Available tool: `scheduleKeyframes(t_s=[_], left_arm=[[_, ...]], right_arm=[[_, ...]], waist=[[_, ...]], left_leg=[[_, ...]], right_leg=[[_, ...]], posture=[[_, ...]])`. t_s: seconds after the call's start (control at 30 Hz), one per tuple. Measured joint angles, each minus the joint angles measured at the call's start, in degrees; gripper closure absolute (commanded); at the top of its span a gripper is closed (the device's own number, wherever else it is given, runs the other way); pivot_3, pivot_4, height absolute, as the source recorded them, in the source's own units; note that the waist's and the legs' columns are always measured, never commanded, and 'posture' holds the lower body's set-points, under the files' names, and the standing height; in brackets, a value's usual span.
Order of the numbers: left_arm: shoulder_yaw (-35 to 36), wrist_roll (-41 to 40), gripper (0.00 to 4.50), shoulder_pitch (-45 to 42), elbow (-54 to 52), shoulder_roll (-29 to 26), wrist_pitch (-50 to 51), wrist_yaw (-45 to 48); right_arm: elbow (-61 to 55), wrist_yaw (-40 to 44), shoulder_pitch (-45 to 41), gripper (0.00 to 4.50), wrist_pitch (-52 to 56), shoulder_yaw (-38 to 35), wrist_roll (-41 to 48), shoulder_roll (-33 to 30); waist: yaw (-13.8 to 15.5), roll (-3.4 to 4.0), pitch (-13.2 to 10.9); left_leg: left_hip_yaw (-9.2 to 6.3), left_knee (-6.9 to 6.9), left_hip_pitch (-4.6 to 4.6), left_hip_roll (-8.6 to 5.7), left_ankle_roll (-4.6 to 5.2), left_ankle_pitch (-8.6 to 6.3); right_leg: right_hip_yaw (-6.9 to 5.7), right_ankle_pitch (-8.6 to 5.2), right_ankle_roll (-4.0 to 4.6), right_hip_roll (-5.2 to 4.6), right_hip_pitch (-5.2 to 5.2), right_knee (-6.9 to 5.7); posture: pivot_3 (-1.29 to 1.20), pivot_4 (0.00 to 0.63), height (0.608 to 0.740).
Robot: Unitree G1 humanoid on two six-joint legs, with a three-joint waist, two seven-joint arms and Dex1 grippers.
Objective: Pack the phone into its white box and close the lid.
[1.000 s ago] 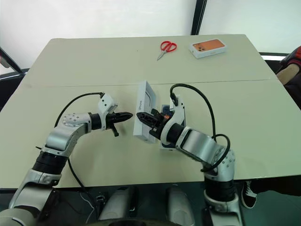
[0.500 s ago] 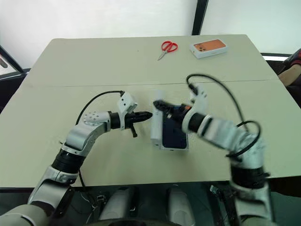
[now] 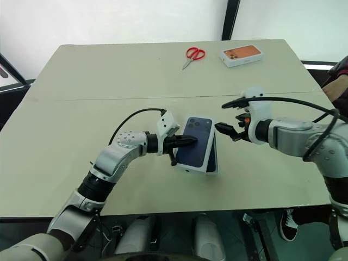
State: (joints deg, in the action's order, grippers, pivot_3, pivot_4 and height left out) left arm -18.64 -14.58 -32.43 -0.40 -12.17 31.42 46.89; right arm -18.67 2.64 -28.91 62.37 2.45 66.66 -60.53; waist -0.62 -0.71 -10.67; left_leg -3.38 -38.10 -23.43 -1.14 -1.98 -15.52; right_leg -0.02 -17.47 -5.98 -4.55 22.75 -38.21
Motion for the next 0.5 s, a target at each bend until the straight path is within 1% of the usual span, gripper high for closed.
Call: scheduleKeyframes(t_s=[0.07,0.13,0.2,0.23,0.27,0.37,0.4,0.47,0.5], left_arm=[[1.7,-1.2,4.50,0.0,-0.5,-0.2,1.6,-0.6],[4.0,-2.5,4.50,0.0,-1.9,-0.9,2.9,-0.9],[6.9,-3.9,4.50,0.0,-4.2,-3.0,4.4,-1.1],[7.8,-4.2,4.50,0.0,-5.0,-4.5,4.8,-1.1],[8.5,-4.2,4.50,0.1,-5.5,-6.3,5.2,-1.0],[8.7,-3.0,4.50,0.8,-5.5,-12.0,5.5,-0.6],[8.6,-2.5,4.50,1.1,-5.5,-13.0,5.4,-0.4],[7.3,-1.0,4.50,2.0,-5.4,-15.5,4.9,0.9],[6.6,-0.5,4.50,2.4,-5.3,-16.5,4.3,1.5]], right_arm=[[-1.0,4.0,0.9,0.07,-1.8,1.3,-5.8,-0.6],[-1.3,6.7,1.6,0.07,-3.2,1.6,-9.8,-0.7],[-1.4,10.1,2.3,0.58,-4.9,2.1,-14.5,-1.0],[-1.6,12.0,2.9,0.88,-5.9,2.3,-16.7,-1.4],[-2.1,13.9,3.4,1.32,-6.8,2.6,-18.6,-1.8],[-3.5,19.6,4.6,2.90,-8.7,3.8,-23.7,-2.5],[-3.8,20.9,4.8,3.48,-9.4,4.0,-24.9,-2.6],[-4.7,24.2,5.2,4.47,-10.8,4.2,-27.9,-2.9],[-5.1,25.4,5.2,4.47,-11.4,4.4,-29.0,-3.0]], waist=[[0.0,-0.01,0.0],[0.0,-0.01,0.0],[-0.1,0.00,0.0],[0.0,0.00,0.0],[0.0,0.00,0.0],[0.0,0.00,0.0],[0.0,0.00,0.0],[0.1,0.00,0.0],[0.1,0.00,0.0]], left_leg=[[0.00,0.00,0.00,-0.01,0.00,0.00],[0.00,0.00,0.00,0.00,0.00,0.00],[0.00,0.00,0.00,0.01,0.00,0.00],[-0.01,0.00,0.01,0.00,0.00,0.00],[-0.01,0.00,0.01,0.00,0.00,0.00],[-0.01,0.01,0.02,-0.01,-0.01,0.00],[-0.01,0.01,0.02,-0.01,-0.01,0.00],[-0.01,0.00,0.01,-0.02,-0.01,0.00],[-0.01,0.01,0.01,-0.02,-0.01,0.00]], right_leg=[[0.00,0.00,0.00,-0.02,0.00,0.00],[0.00,0.00,0.00,-0.02,0.01,0.00],[0.00,0.00,0.00,-0.01,0.01,0.00],[0.00,0.00,0.00,-0.01,0.01,0.00],[0.00,0.00,0.00,0.00,0.01,0.00],[0.00,0.00,0.00,-0.02,0.00,0.00],[0.00,0.00,0.00,-0.03,0.00,0.00],[0.00,0.00,0.00,-0.04,0.00,0.02],[0.00,0.00,0.00,-0.04,-0.01,0.03]], posture=[[0.00,0.150,0.740],[0.00,0.150,0.740],[0.00,0.150,0.740],[0.00,0.150,0.740],[0.00,0.150,0.740],[0.00,0.150,0.740],[0.00,0.150,0.740],[0.00,0.150,0.740],[0.00,0.150,0.740]])
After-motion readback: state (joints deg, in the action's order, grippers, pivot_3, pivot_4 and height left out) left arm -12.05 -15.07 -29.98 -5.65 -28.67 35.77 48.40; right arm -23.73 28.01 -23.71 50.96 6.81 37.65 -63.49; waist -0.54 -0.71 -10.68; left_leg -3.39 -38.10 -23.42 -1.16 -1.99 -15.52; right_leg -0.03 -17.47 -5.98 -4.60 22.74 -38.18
